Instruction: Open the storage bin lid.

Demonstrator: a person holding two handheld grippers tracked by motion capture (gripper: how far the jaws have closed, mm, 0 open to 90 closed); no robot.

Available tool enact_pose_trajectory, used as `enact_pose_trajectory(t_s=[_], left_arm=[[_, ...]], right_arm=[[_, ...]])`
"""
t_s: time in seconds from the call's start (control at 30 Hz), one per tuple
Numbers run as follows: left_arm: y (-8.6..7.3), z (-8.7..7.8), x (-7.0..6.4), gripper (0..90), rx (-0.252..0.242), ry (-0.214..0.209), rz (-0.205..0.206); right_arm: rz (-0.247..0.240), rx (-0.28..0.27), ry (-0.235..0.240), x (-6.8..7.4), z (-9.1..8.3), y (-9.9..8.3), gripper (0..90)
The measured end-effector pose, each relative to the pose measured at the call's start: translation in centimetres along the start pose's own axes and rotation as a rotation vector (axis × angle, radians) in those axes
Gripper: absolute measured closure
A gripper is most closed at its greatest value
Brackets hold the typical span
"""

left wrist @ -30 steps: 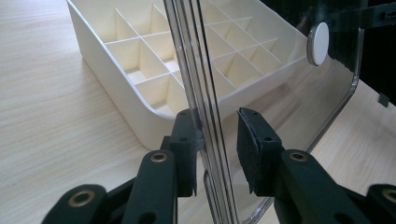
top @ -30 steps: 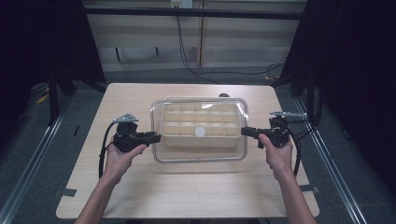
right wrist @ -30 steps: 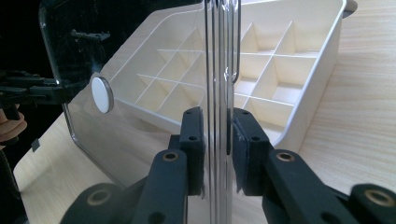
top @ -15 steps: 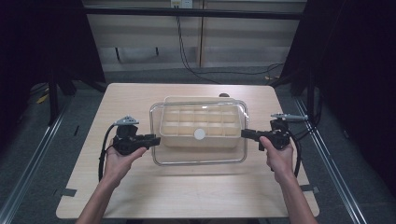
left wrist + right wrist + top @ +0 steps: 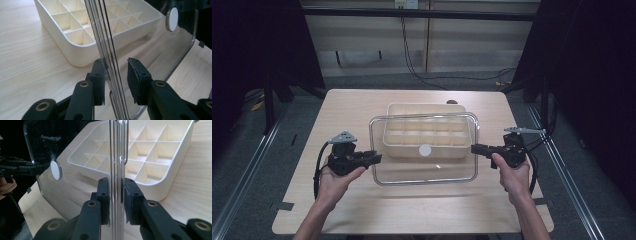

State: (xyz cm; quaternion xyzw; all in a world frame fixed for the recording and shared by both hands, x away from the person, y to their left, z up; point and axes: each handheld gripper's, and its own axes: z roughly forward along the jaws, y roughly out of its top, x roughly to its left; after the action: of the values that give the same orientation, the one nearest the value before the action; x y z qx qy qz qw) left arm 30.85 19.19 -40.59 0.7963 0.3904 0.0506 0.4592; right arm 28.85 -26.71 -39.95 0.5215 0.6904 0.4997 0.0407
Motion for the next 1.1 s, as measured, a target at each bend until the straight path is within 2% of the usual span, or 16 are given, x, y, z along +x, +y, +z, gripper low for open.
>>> enact_pose_trajectory(t_s=[0.17, 0.37, 0.4, 0.6, 0.67, 0.77, 0.87, 1.1], left_arm=[[-0.4, -0.4, -0.4, 67.9, 0.012, -0.017, 0.003], [-0.7, -0.5, -0.9, 67.7, 0.033, -0.004, 0.024], [-1.0, -0.6, -1.1, 67.8, 0.033, -0.017, 0.018], [-1.6, -1.0, -1.5, 67.9, 0.049, -0.013, 0.025], [-1.9, -1.2, -1.5, 68.0, 0.048, -0.015, 0.015], [-2.2, -1.4, -1.3, 68.7, 0.045, -0.04, -0.007], [-2.5, -1.4, -1.5, 68.4, 0.052, -0.024, -0.006], [-3.0, -1.7, -1.9, 68.4, 0.061, -0.028, -0.002]], right_arm=[[0.0, 0.013, 0.007, 0.4, -0.5, -0.6, 76.5], [-0.021, 0.034, -0.001, 1.1, -1.3, -1.0, 76.3], [-0.025, 0.036, -0.002, 1.3, -1.5, -1.2, 76.3], [-0.015, 0.046, 0.007, 1.7, -1.8, -2.3, 76.3], [-0.013, 0.054, 0.01, 1.8, -1.8, -2.7, 76.4], [-0.017, 0.066, 0.015, 1.8, -1.7, -3.0, 76.4], [-0.005, 0.061, 0.02, 1.9, -1.8, -3.5, 76.7], [0.01, 0.066, 0.024, 2.3, -2.1, -4.1, 76.9]])
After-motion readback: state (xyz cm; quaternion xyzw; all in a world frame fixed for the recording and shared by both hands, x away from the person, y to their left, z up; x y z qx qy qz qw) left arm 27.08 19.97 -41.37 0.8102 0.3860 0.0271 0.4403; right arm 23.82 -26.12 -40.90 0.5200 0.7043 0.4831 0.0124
